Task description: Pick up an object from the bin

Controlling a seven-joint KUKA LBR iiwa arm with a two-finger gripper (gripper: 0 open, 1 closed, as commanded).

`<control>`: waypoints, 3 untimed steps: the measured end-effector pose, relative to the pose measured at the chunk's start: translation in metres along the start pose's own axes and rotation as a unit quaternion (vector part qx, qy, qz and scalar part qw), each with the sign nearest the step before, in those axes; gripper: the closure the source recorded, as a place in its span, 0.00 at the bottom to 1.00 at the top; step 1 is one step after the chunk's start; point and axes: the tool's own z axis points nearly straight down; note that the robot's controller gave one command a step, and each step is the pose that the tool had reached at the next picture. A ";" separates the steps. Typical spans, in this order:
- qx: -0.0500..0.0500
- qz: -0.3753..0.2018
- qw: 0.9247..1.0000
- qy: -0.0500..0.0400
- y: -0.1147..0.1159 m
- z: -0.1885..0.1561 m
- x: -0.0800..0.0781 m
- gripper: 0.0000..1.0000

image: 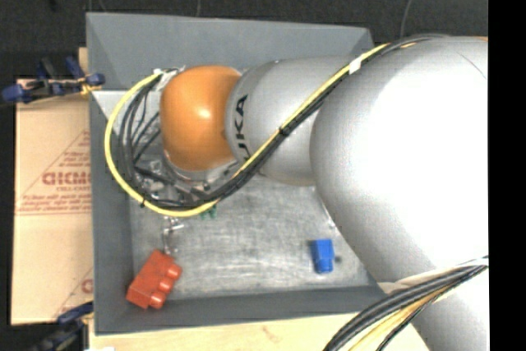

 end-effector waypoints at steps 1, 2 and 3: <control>0.001 -0.230 0.973 -0.002 0.033 -0.091 0.052 0.00; 0.000 -0.121 0.993 0.000 0.006 0.017 0.077 0.00; 0.000 -0.121 0.993 -0.002 0.006 0.014 0.075 1.00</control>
Offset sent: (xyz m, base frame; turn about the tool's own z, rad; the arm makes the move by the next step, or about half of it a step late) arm -0.0606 0.0177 0.0885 -0.4653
